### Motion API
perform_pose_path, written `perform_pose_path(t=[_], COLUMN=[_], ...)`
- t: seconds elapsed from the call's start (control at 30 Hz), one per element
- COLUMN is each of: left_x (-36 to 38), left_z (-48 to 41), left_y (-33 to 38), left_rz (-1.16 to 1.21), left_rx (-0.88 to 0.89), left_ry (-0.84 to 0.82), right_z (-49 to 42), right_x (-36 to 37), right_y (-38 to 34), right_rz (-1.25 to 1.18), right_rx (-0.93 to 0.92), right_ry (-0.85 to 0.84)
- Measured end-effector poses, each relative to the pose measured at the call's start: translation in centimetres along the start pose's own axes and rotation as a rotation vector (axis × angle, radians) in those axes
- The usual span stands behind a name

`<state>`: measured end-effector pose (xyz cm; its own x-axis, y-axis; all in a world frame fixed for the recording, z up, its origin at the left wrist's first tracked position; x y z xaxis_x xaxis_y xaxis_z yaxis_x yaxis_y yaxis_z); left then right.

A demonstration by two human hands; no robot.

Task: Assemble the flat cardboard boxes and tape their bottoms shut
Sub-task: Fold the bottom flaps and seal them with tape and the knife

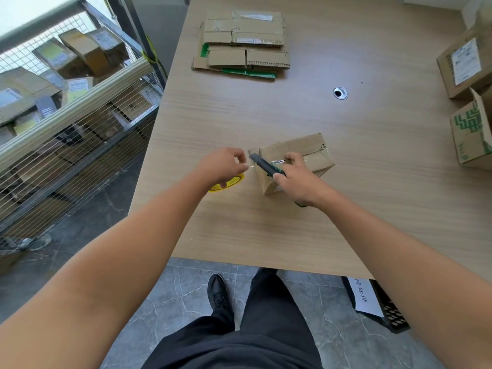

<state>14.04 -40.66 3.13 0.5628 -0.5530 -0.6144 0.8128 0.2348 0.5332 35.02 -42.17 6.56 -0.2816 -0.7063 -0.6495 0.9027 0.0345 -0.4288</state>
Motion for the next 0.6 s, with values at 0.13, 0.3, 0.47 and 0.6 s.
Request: perform_pose_path(t=[0.13, 0.3, 0.47, 0.6], left_x=[0.0, 0.5, 1.0, 1.2], left_z=[0.5, 1.1, 1.4, 2.1], left_y=[0.7, 1.9, 1.2, 2.2], left_rz=[-0.060, -0.287, -0.392, -0.447], left_rx=[-0.029, 0.056, 0.119, 0.213], left_ry=[0.040, 0.214, 0.221, 0.257], right_z=[0.3, 0.0, -0.5, -1.2], right_x=[-0.1, 1.9, 0.4, -0.9], right_y=[-0.5, -2.1, -2.2, -2.9], right_rz=[0.087, 0.346, 0.464, 0.599], right_rx=[0.026, 0.081, 0.055, 0.051], right_ry=[-0.013, -0.075, -0.270, -0.332])
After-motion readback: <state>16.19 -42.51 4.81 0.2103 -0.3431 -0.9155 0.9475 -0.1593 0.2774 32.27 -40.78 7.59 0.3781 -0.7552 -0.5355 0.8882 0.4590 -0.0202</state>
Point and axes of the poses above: each hand's wrist, its own z-axis away from the middle knuckle, its own x-axis out of the palm, y = z × x, the point moved 2 cm from there along -z, towards the middle knuckle, and after that the axes turned 10 degrees about -y, right-handed, at the moved point
